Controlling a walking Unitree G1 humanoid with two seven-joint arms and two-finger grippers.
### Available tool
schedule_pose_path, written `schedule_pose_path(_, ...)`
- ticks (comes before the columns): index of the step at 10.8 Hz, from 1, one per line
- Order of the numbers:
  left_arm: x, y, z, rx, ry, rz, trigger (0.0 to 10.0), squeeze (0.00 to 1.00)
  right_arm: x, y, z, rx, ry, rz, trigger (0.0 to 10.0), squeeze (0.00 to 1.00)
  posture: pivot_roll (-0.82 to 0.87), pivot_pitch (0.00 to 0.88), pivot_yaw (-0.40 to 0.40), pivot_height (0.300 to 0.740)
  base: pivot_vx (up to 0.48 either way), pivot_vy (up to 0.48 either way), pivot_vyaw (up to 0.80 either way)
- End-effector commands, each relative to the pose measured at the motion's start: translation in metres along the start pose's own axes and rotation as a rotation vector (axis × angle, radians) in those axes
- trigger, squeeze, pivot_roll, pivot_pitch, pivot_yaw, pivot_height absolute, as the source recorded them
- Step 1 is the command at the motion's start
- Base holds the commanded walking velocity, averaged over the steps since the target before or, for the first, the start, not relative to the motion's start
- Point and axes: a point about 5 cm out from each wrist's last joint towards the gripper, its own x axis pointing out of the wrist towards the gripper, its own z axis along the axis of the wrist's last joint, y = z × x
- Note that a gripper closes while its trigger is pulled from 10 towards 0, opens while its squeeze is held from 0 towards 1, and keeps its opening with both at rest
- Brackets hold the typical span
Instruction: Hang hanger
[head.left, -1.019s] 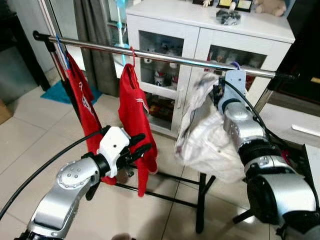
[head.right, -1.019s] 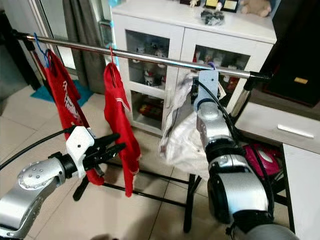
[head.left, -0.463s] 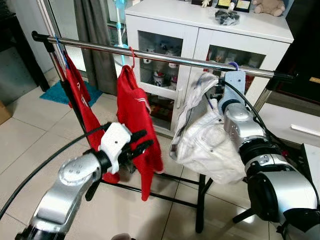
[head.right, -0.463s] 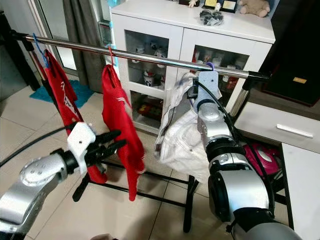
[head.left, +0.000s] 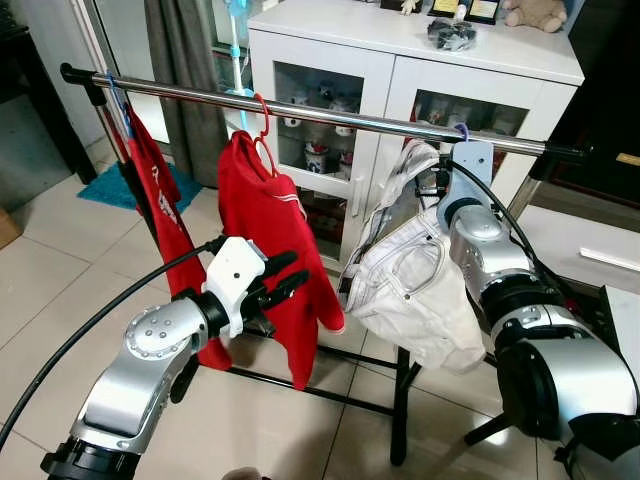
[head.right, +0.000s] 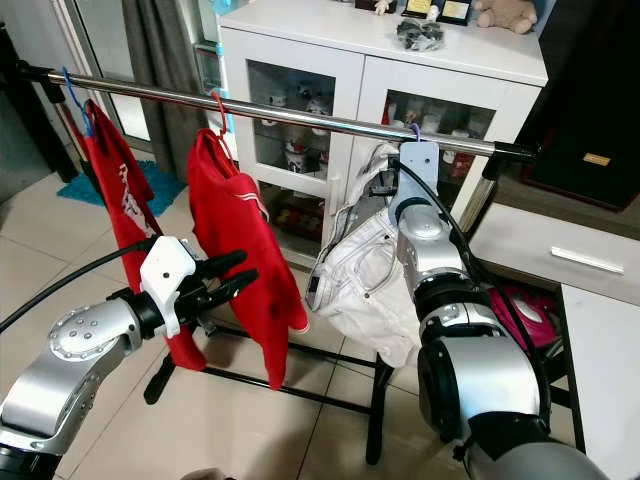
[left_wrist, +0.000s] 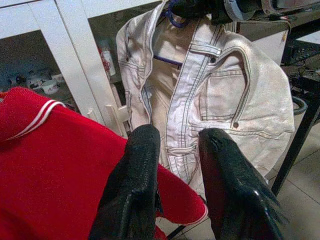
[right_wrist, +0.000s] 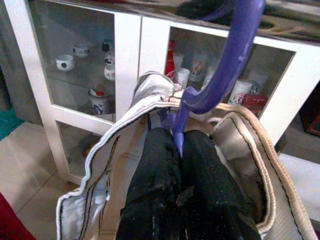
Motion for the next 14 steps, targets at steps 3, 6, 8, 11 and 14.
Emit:
schedule_pose_path(3,0.0021,-0.0001,-0.0007,0.021,0.008,0.002,10.0,0.0,0.0003,0.008,-0.0023,-0.021,0.021,0.034,0.6,0.0,0.08,0.0,-0.044,0.74,0.0,0.0,0.0)
schedule_pose_path(6,0.0012,-0.0006,-0.0017,0.027,0.013,0.001,10.0,0.0,0.0017,0.0094,-0.0028,-0.068,0.065,0.069,10.0,0.96,0.07,0.0,-0.045,0.74,0.0,0.0,0.0)
schedule_pose_path(8,0.0017,-0.0014,-0.0022,0.027,0.016,-0.001,10.0,0.0,0.0029,0.0076,-0.0014,-0.072,0.089,0.069,10.0,1.0,0.07,0.0,-0.048,0.74,0.0,0.0,0.0)
schedule_pose_path(11,0.001,-0.0013,-0.0034,0.026,0.017,0.006,10.0,0.0,0.0042,0.0082,0.0012,-0.095,0.121,0.089,10.0,0.0,0.07,0.0,-0.059,0.74,0.0,0.0,0.0)
schedule_pose_path(14,0.0004,-0.0005,-0.0041,0.028,0.02,0.012,10.0,0.0,0.0037,0.0114,-0.0019,-0.082,0.138,0.112,0.0,0.0,0.08,0.0,-0.066,0.74,0.0,0.0,0.0)
